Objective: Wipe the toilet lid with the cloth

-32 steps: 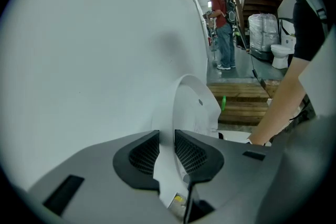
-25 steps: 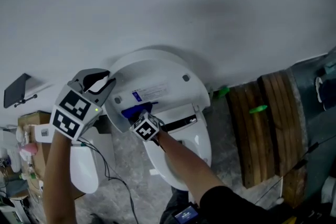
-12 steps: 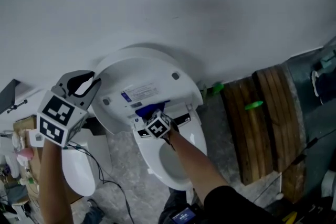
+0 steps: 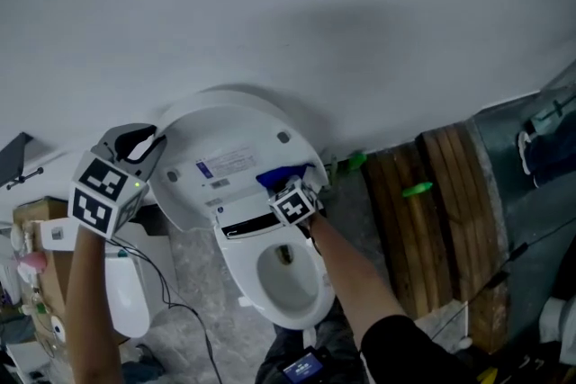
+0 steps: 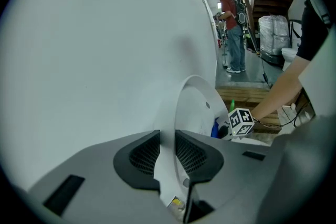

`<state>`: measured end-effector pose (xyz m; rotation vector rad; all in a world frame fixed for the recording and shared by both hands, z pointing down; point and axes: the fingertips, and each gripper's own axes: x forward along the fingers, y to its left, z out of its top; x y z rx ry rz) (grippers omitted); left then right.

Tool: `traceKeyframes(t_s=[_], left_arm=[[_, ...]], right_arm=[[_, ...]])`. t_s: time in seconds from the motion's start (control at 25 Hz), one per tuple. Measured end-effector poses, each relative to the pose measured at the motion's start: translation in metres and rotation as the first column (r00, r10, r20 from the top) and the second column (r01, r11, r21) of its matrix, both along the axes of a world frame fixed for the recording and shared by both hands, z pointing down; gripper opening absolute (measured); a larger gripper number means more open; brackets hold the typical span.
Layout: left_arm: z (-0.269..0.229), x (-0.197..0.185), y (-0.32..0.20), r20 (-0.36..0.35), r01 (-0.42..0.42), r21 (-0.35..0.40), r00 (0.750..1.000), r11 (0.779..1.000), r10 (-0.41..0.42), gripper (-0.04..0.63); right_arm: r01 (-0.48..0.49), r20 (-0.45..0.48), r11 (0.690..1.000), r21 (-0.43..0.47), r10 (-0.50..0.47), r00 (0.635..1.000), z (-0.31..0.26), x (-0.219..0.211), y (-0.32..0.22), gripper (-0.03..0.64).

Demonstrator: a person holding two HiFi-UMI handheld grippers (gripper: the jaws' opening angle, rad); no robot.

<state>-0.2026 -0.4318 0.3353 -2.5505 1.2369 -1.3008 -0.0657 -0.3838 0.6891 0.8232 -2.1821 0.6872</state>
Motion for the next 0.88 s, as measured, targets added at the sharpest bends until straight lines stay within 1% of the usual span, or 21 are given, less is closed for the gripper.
traceKeyframes(t_s=[0.12,0.32,0.44,0.52,0.76,0.88], left_arm=[[0.0,0.0,0.0,0.003,0.012,0.0,1.0,1.0,-0.012,0.089],[0.0,0.0,-0.001,-0.003,0.026,0.001,1.0,1.0,-0.026,0.089],[0.001,-0.002,-0.002,-0.01,0.03,-0.003,0.999,1.0,-0.03,0.089],[0.003,-0.003,-0.002,0.002,0.034,-0.01,0.999,0.999,-0.034,0.089],[0.004,-0.003,-0.001,0.035,0.051,-0.02,0.998,0.998,-0.05,0.089],[0.005,-0.003,-0.003,0.037,0.055,-0.026,0.998,0.998,-0.054,0.089]], right_arm=[[-0.014,0.0,0.999,0.051,0.014,1.0,-0.021,0.019,-0.012,0.067],[-0.008,0.002,0.982,0.186,0.008,1.0,-0.075,0.029,-0.034,0.067],[-0.009,0.043,0.971,0.237,-0.001,0.999,-0.113,0.018,-0.041,0.067],[-0.015,0.078,0.965,0.263,-0.006,0.997,-0.14,0.01,-0.046,0.067],[-0.026,0.163,0.956,0.291,-0.023,0.986,-0.2,-0.015,-0.053,0.067],[-0.051,0.199,0.941,0.334,-0.017,0.98,-0.226,-0.022,-0.065,0.067]])
